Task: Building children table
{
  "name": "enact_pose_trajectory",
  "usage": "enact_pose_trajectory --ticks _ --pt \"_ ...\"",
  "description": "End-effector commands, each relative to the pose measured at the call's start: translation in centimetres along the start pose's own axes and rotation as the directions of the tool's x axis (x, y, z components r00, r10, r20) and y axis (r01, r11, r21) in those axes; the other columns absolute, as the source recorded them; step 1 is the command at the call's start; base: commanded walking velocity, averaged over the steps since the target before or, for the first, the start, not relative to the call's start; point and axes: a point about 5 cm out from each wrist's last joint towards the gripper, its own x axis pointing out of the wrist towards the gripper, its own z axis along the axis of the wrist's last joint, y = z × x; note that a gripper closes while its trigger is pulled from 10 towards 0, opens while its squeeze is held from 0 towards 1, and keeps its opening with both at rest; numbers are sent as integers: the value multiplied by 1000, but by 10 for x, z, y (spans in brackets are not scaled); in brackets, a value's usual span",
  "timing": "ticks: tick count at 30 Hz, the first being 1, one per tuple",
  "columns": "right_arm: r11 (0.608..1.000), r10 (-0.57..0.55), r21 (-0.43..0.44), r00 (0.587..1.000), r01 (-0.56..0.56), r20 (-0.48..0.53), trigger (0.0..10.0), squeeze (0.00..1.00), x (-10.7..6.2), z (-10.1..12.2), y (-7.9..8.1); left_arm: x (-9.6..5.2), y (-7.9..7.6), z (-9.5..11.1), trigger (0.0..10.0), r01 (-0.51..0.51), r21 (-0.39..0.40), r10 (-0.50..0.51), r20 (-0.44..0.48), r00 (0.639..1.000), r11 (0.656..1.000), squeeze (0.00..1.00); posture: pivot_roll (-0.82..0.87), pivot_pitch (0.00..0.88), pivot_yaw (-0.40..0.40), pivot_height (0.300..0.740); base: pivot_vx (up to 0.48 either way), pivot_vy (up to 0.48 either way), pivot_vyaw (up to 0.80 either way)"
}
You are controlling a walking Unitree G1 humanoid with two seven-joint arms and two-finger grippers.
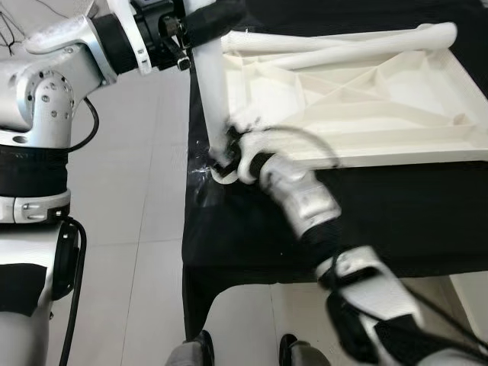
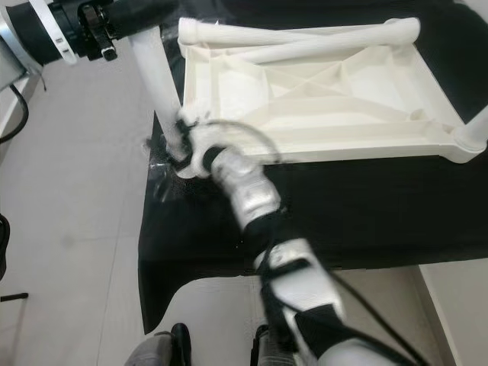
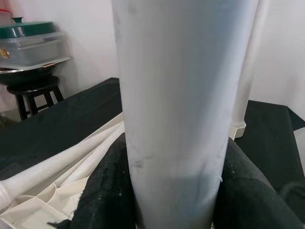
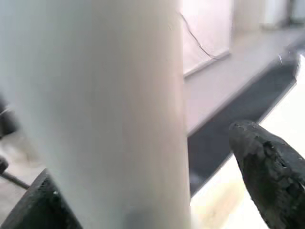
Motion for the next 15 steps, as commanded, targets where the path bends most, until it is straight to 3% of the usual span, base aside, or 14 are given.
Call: enact_pose_trajectory --ticks 1,2,3,4,8,15 --pt "997 71 -7 997 -71 3 10000 1000 2 -3 7 -1 2 -11 0 -11 -18 10 -50 999 1000 0 58 277 47 740 0 0 0" --pt "997 71 -7 997 -71 3 10000 1000 2 -3 7 -1 2 -11 0 -11 -18 10 -50 999 1000 0 58 277 47 740 0 0 0" --pt "984 165 -70 986 -165 2 10000 1000 -3 4 3 -1 1 -12 0 -10 -19 9 -50 999 1000 0 56 278 46 740 0 0 0" --pt "957 265 -118 964 -263 -5 10000 0 -7 13 0 -2 2 -12 0 -9 -21 8 -51 999 1000 0 55 280 44 740 0 0 0" --pt "918 366 -157 931 -364 -19 10000 0 -10 22 -4 -3 2 -12 0 -8 -24 7 -49 999 1000 0 55 281 45 740 0 0 0" --pt "902 413 -132 911 -410 -6 10000 0 -6 26 -6 -2 1 -13 0 4 -26 -5 -48 999 1000 0 59 284 52 740 0 0 0"
